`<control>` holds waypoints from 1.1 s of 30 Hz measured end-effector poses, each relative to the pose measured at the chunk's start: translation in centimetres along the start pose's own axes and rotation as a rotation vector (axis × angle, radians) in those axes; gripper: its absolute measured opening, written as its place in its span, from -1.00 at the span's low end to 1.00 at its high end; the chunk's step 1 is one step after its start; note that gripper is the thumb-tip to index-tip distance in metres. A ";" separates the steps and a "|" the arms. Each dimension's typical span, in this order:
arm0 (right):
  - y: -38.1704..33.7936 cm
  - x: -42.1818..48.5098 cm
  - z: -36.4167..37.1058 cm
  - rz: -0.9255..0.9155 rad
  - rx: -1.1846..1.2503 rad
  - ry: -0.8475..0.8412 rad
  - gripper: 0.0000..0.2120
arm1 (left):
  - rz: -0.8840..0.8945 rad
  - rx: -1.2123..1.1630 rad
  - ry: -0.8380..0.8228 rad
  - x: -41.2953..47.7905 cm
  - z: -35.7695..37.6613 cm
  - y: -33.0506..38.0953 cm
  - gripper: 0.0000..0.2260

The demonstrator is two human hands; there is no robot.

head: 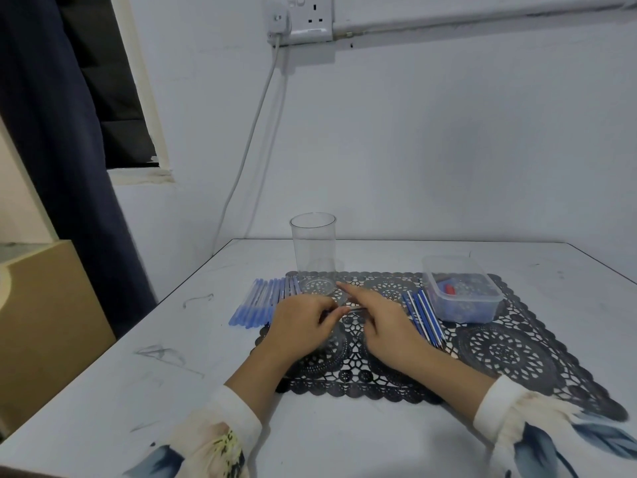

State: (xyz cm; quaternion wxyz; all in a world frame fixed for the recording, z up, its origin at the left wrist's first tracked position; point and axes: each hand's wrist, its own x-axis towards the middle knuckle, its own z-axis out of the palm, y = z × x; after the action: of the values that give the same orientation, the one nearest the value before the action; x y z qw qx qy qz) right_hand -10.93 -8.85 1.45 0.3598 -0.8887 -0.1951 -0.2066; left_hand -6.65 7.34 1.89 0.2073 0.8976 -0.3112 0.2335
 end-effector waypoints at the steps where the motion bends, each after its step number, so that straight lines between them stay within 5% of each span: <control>1: 0.0 0.0 -0.1 0.026 0.067 0.012 -0.27 | -0.007 0.009 -0.008 0.0 0.0 0.0 -0.63; 6: 0.4 0.5 -1.0 0.149 0.196 0.116 -0.33 | -0.075 0.033 -0.029 0.0 -0.3 -0.3 -0.65; 13: 1.7 1.1 -2.3 0.274 -0.189 -0.036 -0.76 | -0.110 0.029 -0.044 0.1 -0.5 -0.6 -0.69; 25: 1.0 0.8 -2.3 0.273 -0.395 -0.231 -0.77 | -0.123 0.015 -0.037 0.1 -0.3 -0.8 -0.67; 33: 1.1 1.0 -2.3 0.324 -0.138 0.031 -0.78 | -0.132 -0.011 -0.051 0.1 -0.3 -0.6 -0.71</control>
State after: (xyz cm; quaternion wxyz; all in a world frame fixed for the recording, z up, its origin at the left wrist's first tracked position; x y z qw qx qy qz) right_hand -10.08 -11.06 2.86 0.3295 -0.9278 -0.0291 -0.1726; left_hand -6.28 7.92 2.07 0.2192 0.9207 -0.2578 0.1944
